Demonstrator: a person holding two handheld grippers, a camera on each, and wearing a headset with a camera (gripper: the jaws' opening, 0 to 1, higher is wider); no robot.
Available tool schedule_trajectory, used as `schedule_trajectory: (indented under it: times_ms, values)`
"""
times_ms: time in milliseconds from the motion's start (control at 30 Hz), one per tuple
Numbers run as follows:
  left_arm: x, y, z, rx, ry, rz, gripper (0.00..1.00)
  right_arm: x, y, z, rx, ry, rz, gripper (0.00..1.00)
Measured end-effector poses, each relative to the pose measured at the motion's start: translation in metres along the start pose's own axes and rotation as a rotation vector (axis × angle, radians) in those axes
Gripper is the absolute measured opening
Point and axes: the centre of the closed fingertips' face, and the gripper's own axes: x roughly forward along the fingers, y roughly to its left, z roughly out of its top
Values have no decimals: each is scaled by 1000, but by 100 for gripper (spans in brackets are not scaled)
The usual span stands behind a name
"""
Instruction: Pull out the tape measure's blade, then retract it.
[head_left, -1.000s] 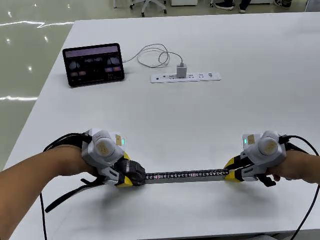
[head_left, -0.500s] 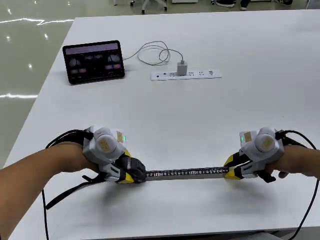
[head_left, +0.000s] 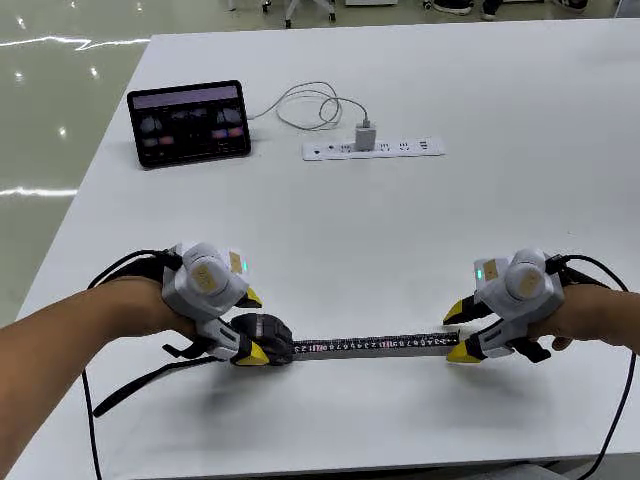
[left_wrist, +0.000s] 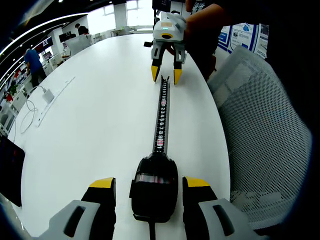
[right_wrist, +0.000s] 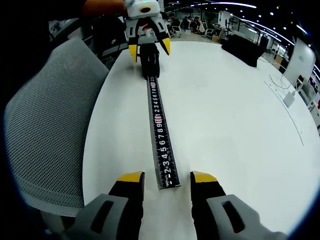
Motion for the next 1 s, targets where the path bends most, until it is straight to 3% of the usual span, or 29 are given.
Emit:
schedule_trajectory:
  times_ms: [100,300,467,567,767,1000]
  values:
    - [0,0,-1,-2,2,11,62,-1,3,-4,-5,9,-3,37]
    - [-1,-2,-1,-30,-6,6,70,-5,2,-7,11,8,-15,40]
    - [-1,-2,-5,-59,11,8,82,-8,3,-3,49,-8,-18,49]
    - [-1,-6,-1,-74,-16,-3,85,-9,3,-1,69,-10,-26,52]
    - [-1,-2,1,-120,-42,19,100,-9,0,-1,119,-24,-38,67]
    - [-5,2,-3,-142,-48,44,100,-10,-8,3,171,-49,-72,88]
